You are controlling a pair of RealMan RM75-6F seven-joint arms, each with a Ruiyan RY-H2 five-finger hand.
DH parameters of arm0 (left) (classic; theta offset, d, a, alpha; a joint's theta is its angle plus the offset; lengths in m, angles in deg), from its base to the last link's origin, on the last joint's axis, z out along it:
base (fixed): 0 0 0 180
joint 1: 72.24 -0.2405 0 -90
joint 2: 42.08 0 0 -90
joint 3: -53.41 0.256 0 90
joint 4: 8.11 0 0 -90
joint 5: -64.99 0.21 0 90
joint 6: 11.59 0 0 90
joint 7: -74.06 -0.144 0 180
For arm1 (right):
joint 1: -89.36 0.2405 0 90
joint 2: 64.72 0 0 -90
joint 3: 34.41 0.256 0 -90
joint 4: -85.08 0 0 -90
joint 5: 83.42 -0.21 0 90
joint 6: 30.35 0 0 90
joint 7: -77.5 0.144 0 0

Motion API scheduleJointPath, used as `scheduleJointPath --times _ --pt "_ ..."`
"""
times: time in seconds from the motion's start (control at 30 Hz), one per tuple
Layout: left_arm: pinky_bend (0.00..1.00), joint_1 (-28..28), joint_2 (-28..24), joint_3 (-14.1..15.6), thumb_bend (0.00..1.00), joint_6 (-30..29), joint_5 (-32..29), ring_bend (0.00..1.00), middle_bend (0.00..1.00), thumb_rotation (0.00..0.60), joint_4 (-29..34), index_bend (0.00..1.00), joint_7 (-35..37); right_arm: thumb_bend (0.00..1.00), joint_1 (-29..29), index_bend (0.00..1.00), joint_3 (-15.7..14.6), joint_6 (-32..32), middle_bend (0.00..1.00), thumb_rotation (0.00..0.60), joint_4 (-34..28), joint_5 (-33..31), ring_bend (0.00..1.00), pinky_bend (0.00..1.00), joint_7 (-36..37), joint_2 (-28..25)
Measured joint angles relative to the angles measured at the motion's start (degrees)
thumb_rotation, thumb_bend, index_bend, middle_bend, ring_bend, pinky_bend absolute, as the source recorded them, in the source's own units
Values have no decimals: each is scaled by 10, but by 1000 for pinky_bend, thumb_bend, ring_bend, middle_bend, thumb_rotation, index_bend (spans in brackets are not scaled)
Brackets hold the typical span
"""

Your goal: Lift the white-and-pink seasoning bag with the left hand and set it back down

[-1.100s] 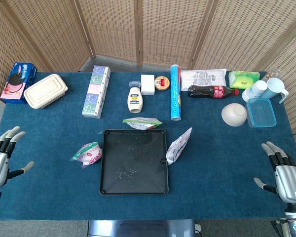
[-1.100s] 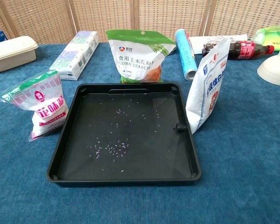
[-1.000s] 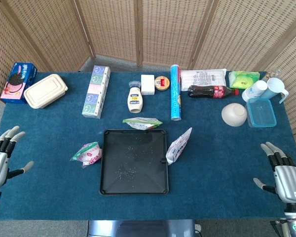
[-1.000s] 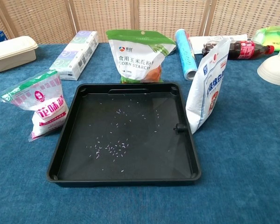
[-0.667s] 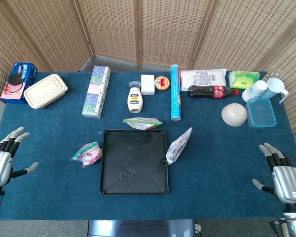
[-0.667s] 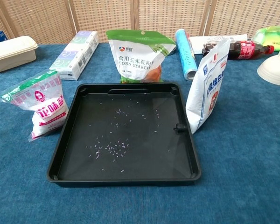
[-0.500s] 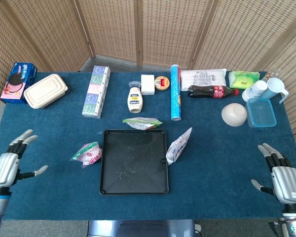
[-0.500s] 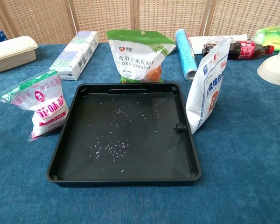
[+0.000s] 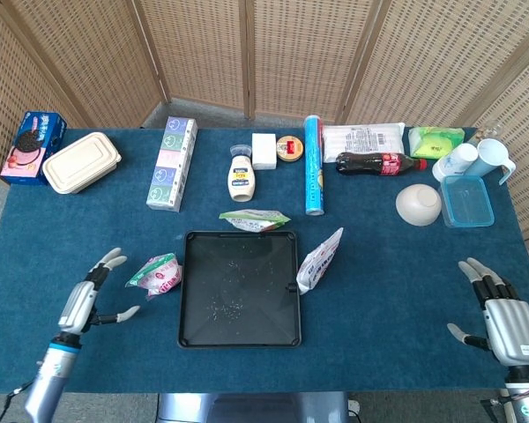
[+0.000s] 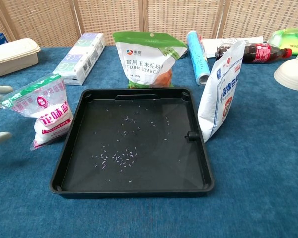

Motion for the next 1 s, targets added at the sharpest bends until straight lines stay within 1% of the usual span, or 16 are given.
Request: scheduleJointPath --times 0.1,0.23,0.4,0.57,0.67,0.73,0.8,0.87,0.93,0.97,1.0 --pt "100 5 24 -11 0 -8 -3 71 0 464 -8 118 -8 0 0 0 1 -1 70 600 0 -3 132 155 4 -2" --pt "88 13 42 -21 0 -10 -8 71 0 456 -14 117 -23 0 1 0 1 -6 70 600 0 -7 133 154 11 -5" --pt "88 24 59 -27 0 2 -16 70 0 459 -23 117 -45 0 1 0 1 -7 71 600 -1 -8 133 154 14 -8" --pt "88 42 80 -35 0 14 -17 71 0 458 -32 118 -46 0 2 0 4 -11 70 600 0 -17 133 155 19 -10" --pt "88 54 97 -39 1 18 -17 76 16 458 -43 147 -46 0 2 0 5 -14 70 600 1 -21 134 155 20 -10" --pt "88 58 103 -40 25 20 -17 108 63 472 -45 196 -47 0 3 0 5 -16 70 600 1 -22 133 154 20 -9" --pt "113 60 108 -42 87 20 -19 171 141 519 -47 261 -49 0 4 0 4 -18 70 600 2 -21 134 155 20 -9" --pt "162 63 112 -43 146 20 -19 240 231 562 -50 339 -52 0 4 0 4 -18 71 600 2 -21 134 154 19 -8" --pt "254 64 116 -45 230 20 -22 360 378 594 -52 480 -57 0 4 0 3 -19 71 600 1 -20 134 154 17 -7" --pt "291 65 118 -46 255 20 -23 402 427 599 -53 528 -59 0 4 0 3 -19 71 600 1 -20 134 155 17 -7" --pt "346 65 121 -48 285 18 -25 460 496 600 -54 597 -63 0 4 0 3 -19 71 600 1 -20 134 155 17 -7"
